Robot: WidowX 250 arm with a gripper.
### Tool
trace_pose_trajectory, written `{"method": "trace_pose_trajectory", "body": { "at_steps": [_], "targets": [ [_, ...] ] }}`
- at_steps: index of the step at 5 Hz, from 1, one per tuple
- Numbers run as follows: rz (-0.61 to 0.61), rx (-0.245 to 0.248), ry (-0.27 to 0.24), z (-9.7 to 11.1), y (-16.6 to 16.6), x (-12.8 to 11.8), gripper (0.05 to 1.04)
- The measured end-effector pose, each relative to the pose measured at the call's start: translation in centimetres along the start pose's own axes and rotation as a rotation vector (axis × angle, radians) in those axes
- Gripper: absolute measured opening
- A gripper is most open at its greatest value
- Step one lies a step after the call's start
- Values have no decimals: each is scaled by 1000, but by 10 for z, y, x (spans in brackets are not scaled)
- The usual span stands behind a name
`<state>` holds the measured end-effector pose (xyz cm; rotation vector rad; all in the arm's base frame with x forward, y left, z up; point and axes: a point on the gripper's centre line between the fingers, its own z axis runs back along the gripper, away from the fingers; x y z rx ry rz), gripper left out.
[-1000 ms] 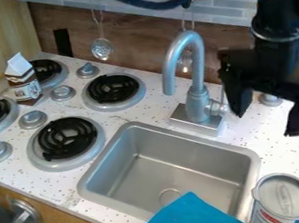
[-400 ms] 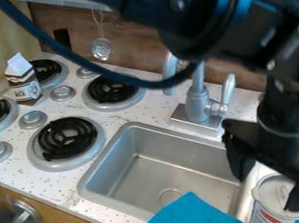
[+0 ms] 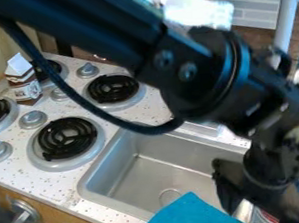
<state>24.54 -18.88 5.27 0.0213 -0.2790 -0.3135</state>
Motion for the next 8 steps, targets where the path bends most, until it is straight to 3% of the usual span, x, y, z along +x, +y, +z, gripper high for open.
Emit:
{"method": "trace_pose_trajectory", "body": {
  "at_steps": [2, 3, 6, 8],
  "targets": [
    [17, -12, -75, -17, -2, 4, 999],
    [9, -12, -80, -23, -7, 4, 999],
    [2, -7, -134, -36, -20, 37, 999],
    [75, 23, -154, -37, -2, 56, 999]
  ]
}}
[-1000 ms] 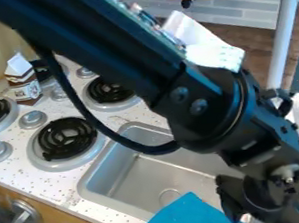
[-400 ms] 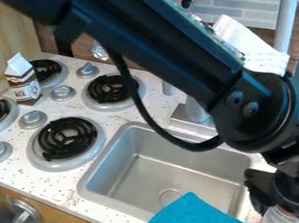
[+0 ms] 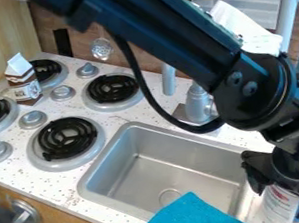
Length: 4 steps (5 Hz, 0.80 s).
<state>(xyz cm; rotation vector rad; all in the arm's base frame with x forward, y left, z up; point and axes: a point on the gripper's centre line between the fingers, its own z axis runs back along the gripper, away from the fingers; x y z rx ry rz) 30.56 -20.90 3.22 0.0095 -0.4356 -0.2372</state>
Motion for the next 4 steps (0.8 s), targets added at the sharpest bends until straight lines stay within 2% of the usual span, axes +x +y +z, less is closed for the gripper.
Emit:
{"method": "trace_pose_trajectory", "body": {
  "at_steps": [2, 4],
  "targets": [
    [46, 29, -19, -3, 14, 9, 999],
    [52, 44, -20, -17, 15, 15, 999]
  ]
}}
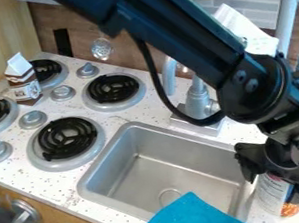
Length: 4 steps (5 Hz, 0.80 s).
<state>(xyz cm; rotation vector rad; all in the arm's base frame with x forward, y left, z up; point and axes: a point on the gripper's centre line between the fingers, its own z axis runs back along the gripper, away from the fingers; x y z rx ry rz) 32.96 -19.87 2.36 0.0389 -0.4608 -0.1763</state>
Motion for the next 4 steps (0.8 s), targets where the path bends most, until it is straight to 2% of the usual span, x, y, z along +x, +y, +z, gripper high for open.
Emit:
{"method": "trace_pose_trajectory", "body": {
  "at_steps": [1, 3, 4],
  "targets": [
    [9, 14, -18, -7, -3, 9, 999],
    [45, 15, -67, -2, -5, 25, 999],
    [49, 13, -35, -2, -4, 18, 999]
  ]
}}
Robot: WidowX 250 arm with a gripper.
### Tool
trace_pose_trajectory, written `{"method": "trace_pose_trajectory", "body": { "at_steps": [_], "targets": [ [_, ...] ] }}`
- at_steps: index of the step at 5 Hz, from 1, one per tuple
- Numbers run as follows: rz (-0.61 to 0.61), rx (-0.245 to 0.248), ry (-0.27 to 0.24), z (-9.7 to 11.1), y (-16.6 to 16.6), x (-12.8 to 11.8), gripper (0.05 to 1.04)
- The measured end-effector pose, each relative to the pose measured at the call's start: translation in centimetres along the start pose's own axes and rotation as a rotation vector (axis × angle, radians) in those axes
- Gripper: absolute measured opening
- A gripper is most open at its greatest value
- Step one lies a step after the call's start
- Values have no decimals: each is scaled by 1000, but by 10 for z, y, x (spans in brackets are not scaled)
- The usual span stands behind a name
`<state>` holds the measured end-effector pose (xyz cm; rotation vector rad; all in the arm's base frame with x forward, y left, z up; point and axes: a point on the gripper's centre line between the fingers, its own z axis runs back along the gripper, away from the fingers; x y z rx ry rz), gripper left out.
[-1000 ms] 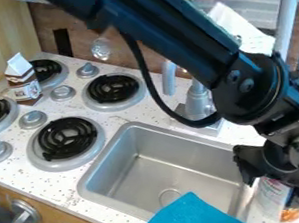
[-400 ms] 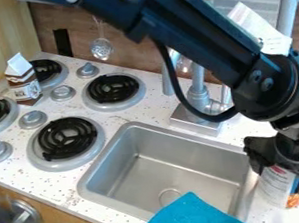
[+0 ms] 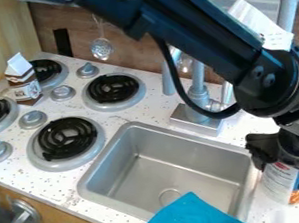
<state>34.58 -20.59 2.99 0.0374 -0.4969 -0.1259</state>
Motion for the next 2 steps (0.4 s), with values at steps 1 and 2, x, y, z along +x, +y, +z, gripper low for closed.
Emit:
{"method": "trace_pose_trajectory", "body": {
  "at_steps": [1, 2],
  "targets": [
    [11, -69, 45, 32, -2, -4, 999],
    [-15, -129, 123, 66, -3, -14, 999]
  ]
}}
